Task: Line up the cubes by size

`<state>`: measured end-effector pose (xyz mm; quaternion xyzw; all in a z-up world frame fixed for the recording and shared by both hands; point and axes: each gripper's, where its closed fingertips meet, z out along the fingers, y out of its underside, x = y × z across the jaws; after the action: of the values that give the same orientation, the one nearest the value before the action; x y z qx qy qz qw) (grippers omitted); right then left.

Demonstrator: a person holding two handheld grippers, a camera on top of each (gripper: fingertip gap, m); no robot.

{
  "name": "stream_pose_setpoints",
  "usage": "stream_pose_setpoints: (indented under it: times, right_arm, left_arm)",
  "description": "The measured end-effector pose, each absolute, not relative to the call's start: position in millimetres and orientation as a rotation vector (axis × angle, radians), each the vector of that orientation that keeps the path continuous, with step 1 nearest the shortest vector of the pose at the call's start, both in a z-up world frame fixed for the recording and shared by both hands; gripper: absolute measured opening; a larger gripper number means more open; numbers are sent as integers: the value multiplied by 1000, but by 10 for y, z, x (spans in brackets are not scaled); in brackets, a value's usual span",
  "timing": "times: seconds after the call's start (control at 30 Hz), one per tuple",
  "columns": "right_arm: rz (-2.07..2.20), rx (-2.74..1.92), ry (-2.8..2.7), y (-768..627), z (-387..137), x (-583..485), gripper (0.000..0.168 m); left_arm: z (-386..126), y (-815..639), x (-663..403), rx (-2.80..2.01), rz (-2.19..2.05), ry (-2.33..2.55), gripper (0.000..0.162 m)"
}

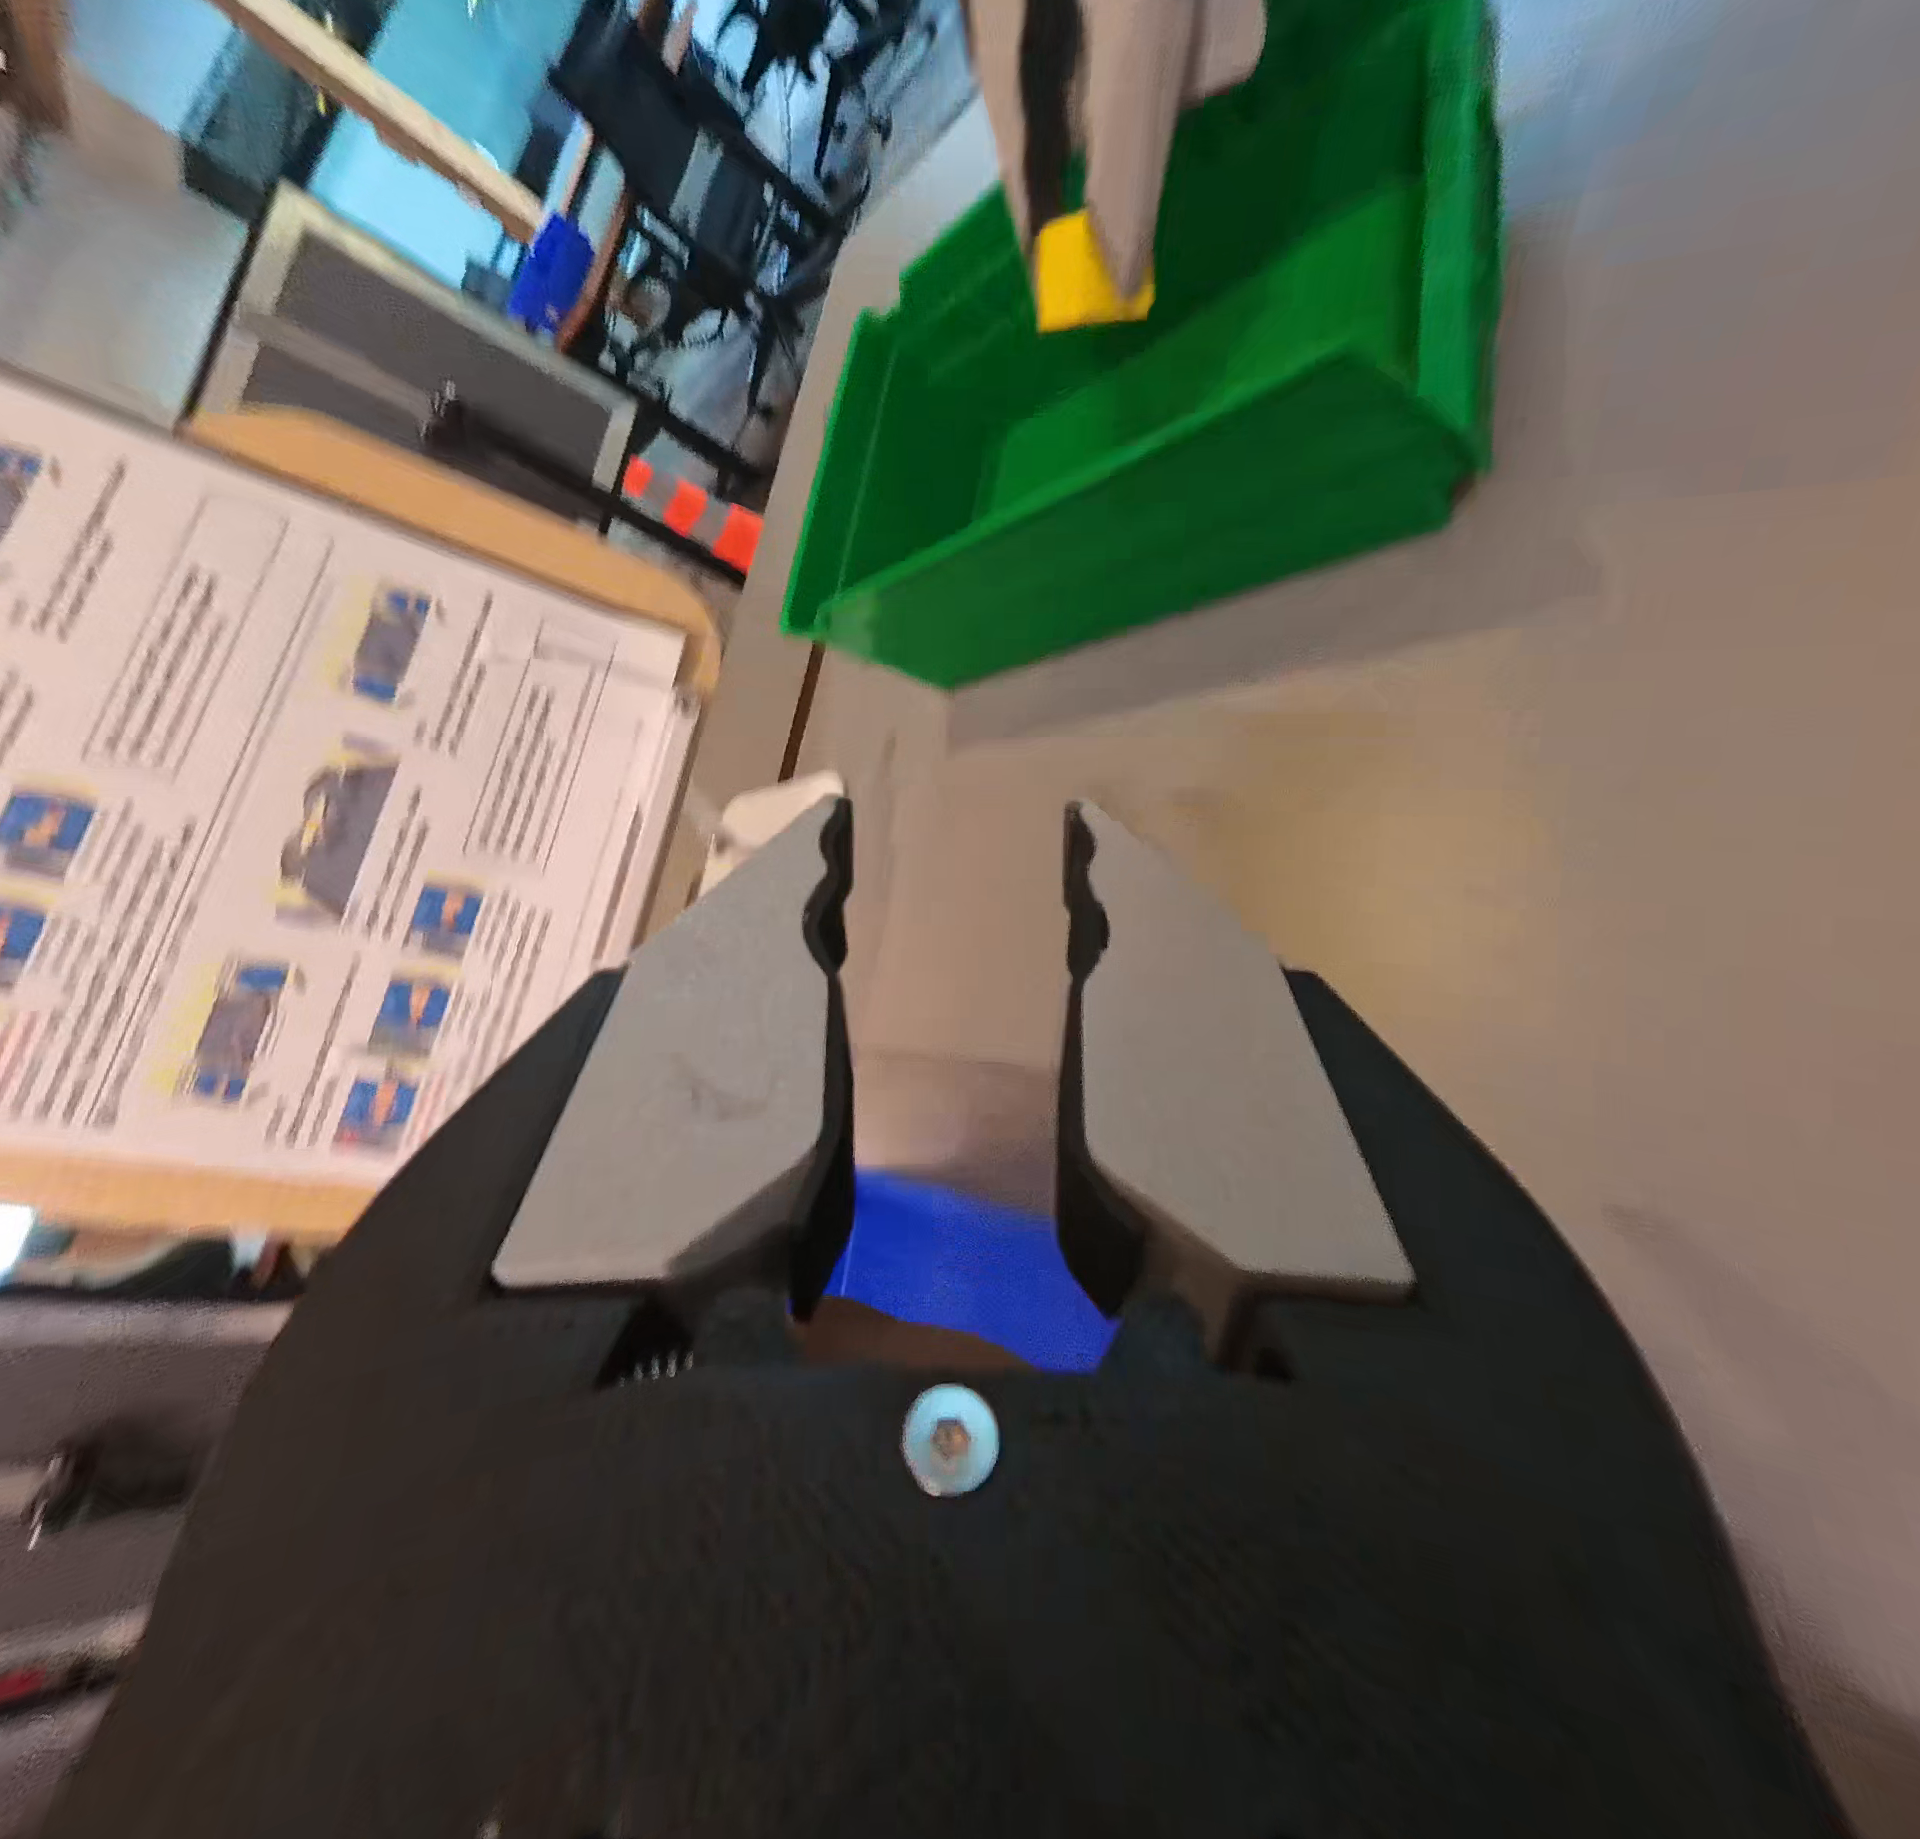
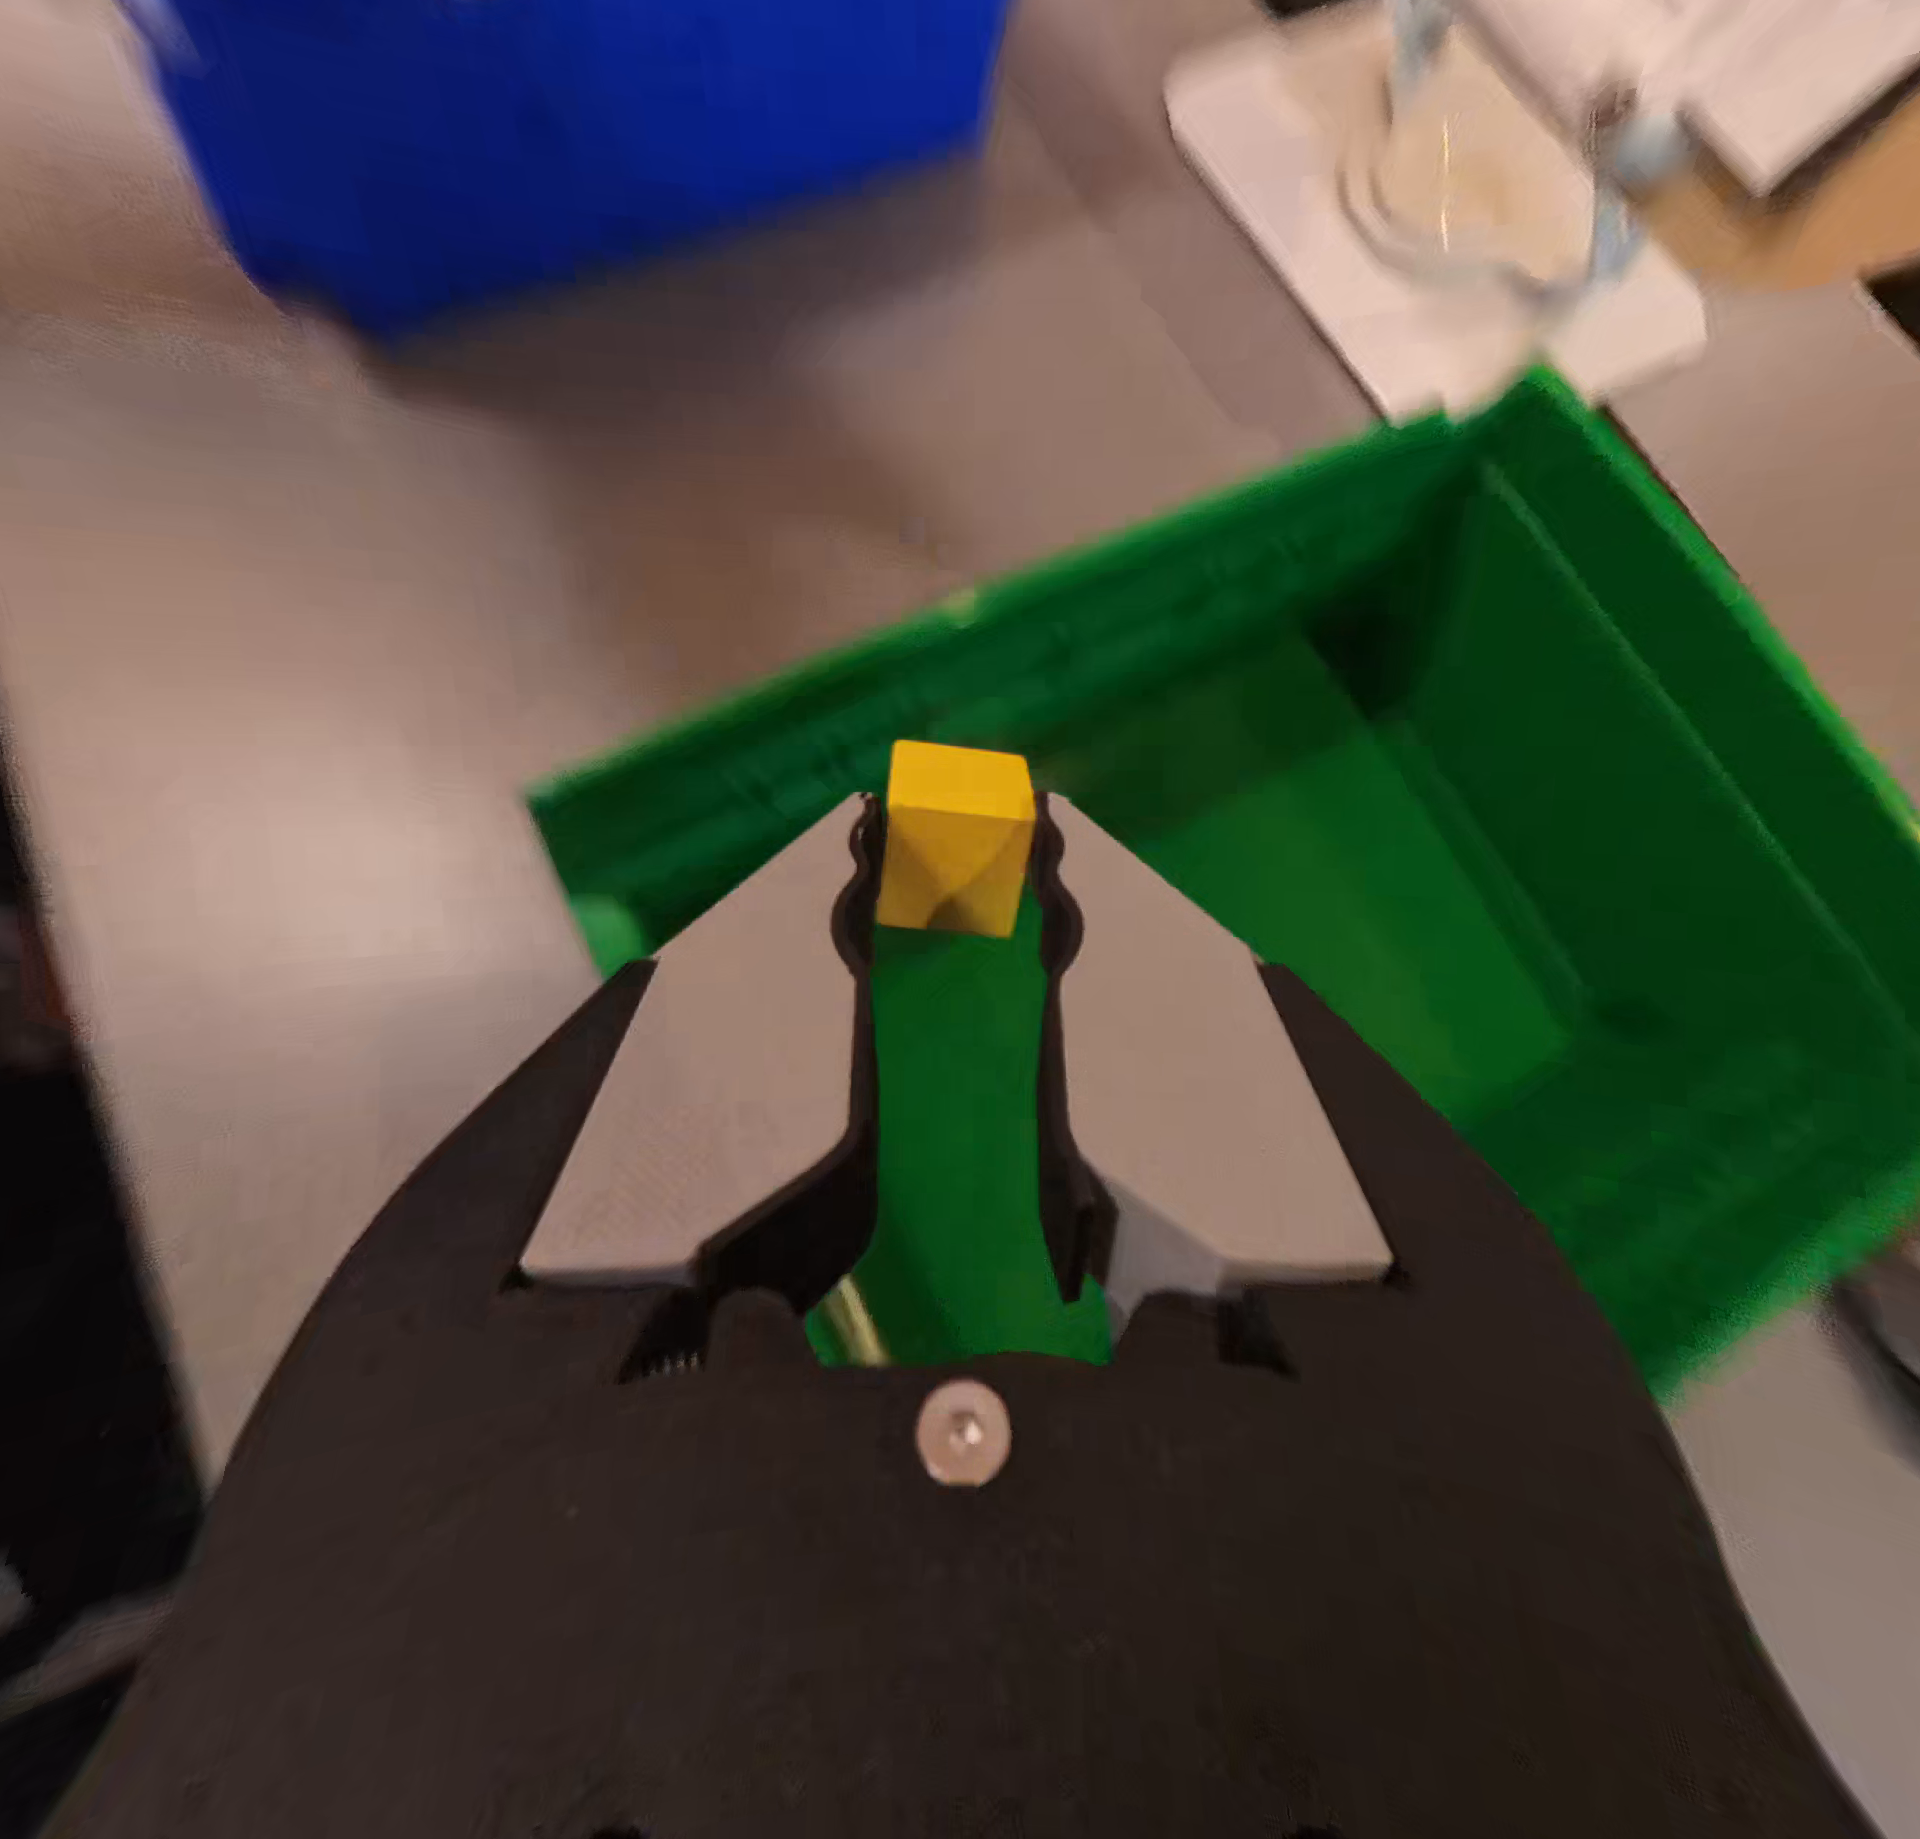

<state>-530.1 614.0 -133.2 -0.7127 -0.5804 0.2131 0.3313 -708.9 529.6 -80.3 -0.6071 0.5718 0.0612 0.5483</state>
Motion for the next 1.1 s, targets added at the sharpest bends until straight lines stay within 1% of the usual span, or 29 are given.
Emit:
stream_pose_setpoints:
  times: [0.07,0.2,0.3,0.37,0.47,0.5,0.57,0.6,0.63,0.73,0.83,0.87,0.9,1.0,1.1]
  right_arm:
    - [388,-1884,-1659,6276,-1631,-5154,26]
    - [222,-1803,-1957,6319,-2091,-5199,26]
    - [183,-1760,-2101,6301,-2297,-5317,26]
    - [164,-1760,-2149,6314,-2386,-5372,26]
    - [154,-1774,-2193,6328,-2471,-5406,28]
    - [176,-1783,-2196,6316,-2468,-5426,29]
    - [170,-1831,-2197,6329,-2473,-5423,39]
    - [153,-1854,-2183,6355,-2466,-5420,48]
    - [160,-1868,-2169,6360,-2447,-5426,54]
    - [242,-1854,-2110,6319,-2320,-5464,57]
    - [325,-1799,-2043,6239,-2144,-5469,59]
    - [360,-1778,-2012,6207,-2072,-5474,59]
    - [400,-1762,-1969,6181,-1994,-5484,59]
    - [569,-1745,-1788,6091,-1719,-5533,57]
    - [825,-1703,-1605,5867,-1397,-5647,58]
  left_arm:
    - [-878,5256,-7438,-1497,205,1334,38]
    - [-1148,5121,-7917,-1611,277,1348,41]
    - [-1416,5010,-8219,-1724,302,1413,53]
    - [-1590,4934,-8403,-1832,252,1452,67]
    - [-1720,4985,-8724,-1937,316,1498,68]
    - [-1759,5012,-8816,-1973,339,1524,67]
    - [-1862,5065,-8951,-2060,349,1584,65]
    - [-1910,5116,-9005,-2096,359,1606,66]
    - [-1964,5173,-9056,-2130,370,1626,66]
    - [-2180,5290,-9209,-2258,380,1694,69]
    - [-2408,5286,-9277,-2363,334,1772,69]
    - [-2445,5297,-9309,-2384,351,1797,62]
    - [-2437,5347,-9278,-2369,346,1790,49]
    - [-2343,5432,-9091,-2245,283,1767,47]
    - [-1967,5592,-8829,-1996,260,1625,47]
